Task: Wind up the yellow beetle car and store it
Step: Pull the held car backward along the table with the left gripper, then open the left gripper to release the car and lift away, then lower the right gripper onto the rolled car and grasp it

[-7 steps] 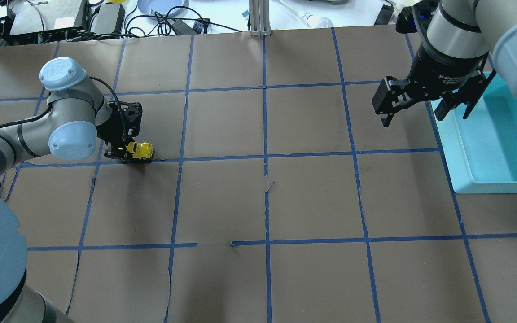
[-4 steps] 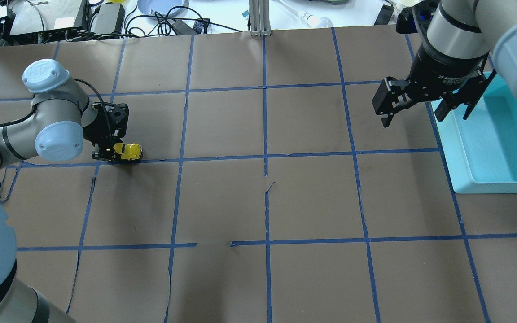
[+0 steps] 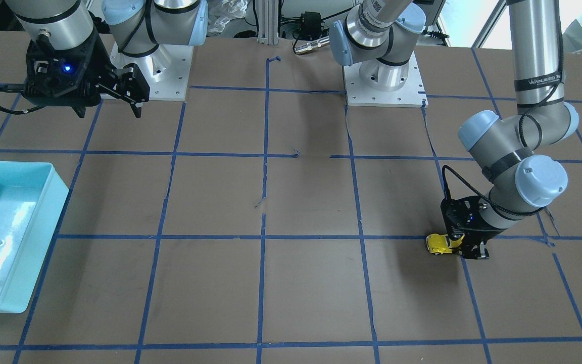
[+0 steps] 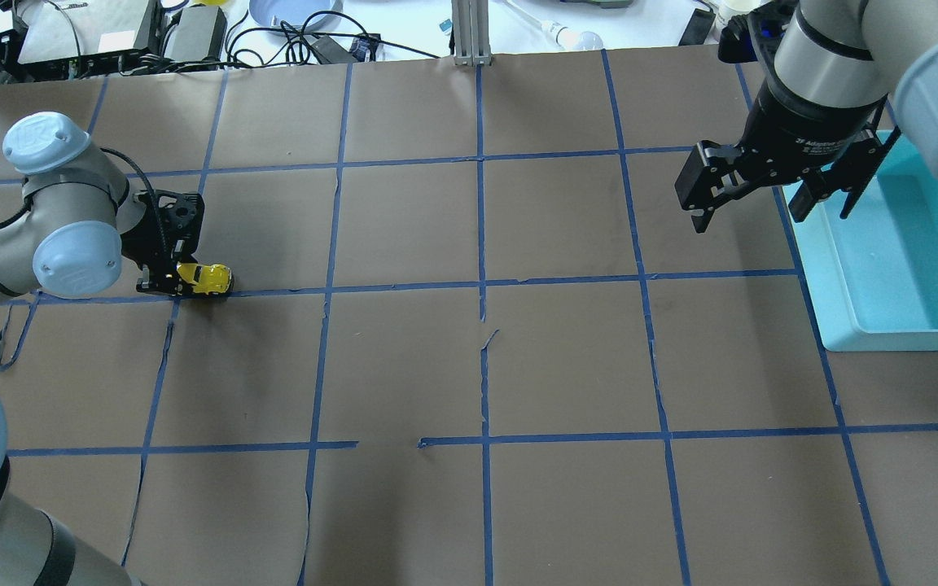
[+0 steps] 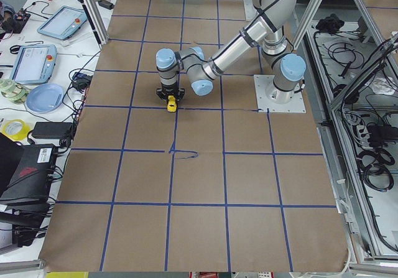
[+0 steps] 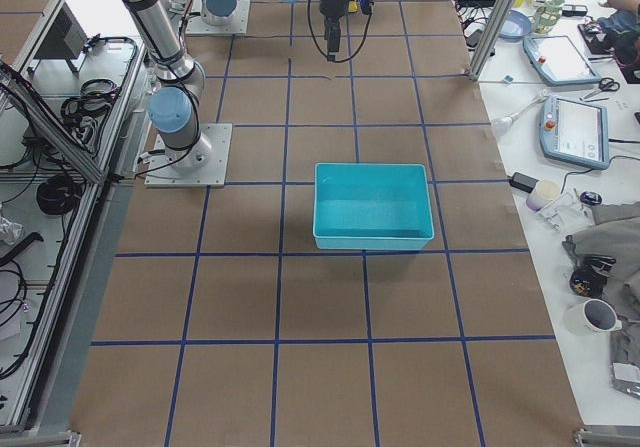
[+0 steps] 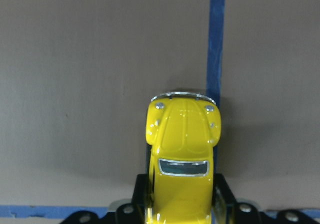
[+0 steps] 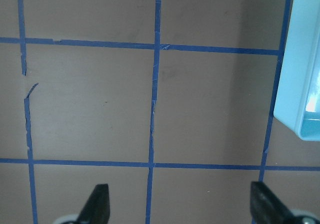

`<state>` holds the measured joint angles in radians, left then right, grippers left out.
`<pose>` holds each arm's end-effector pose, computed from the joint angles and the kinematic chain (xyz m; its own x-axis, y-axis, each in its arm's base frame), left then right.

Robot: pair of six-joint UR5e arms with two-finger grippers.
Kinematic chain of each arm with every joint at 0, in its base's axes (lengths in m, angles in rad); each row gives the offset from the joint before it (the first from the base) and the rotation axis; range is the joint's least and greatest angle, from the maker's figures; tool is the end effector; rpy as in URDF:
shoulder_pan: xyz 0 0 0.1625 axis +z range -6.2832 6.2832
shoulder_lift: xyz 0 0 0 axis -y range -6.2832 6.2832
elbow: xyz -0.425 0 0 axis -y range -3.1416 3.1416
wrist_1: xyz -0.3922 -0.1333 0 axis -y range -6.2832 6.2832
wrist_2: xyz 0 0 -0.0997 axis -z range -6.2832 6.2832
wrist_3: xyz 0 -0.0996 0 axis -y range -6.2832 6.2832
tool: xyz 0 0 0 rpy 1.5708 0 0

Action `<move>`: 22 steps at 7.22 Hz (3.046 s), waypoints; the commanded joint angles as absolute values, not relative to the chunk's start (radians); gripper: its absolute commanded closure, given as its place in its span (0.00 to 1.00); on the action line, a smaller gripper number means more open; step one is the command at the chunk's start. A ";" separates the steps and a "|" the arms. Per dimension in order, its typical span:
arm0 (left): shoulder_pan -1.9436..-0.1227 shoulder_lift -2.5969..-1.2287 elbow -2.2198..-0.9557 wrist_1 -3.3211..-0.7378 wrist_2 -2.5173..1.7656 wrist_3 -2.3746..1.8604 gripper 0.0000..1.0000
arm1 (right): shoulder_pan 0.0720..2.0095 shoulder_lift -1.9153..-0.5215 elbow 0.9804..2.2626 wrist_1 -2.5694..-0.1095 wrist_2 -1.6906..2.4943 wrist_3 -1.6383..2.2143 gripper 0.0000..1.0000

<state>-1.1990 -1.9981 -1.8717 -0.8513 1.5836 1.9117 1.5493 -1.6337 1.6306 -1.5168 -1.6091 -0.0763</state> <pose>0.0832 -0.5769 0.1878 -0.0309 0.9994 0.0125 0.9995 0.0308 0.0092 0.1196 -0.4627 0.4834 -0.9978 -0.0566 0.0343 -0.0548 0.9971 0.0536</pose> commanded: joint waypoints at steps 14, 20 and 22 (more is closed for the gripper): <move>-1.521 -1.824 -1.562 -1.262 1.505 1.030 0.08 | 1.549 -1.634 1.632 -1.516 -1.609 -0.078 0.00; -1.559 -1.640 -1.551 -1.356 1.581 0.295 0.00 | 1.496 -1.590 1.644 -1.658 -1.592 -0.342 0.00; -1.559 -1.567 -1.555 -1.464 1.585 0.124 0.00 | 1.424 -1.517 1.657 -1.724 -1.585 -0.774 0.00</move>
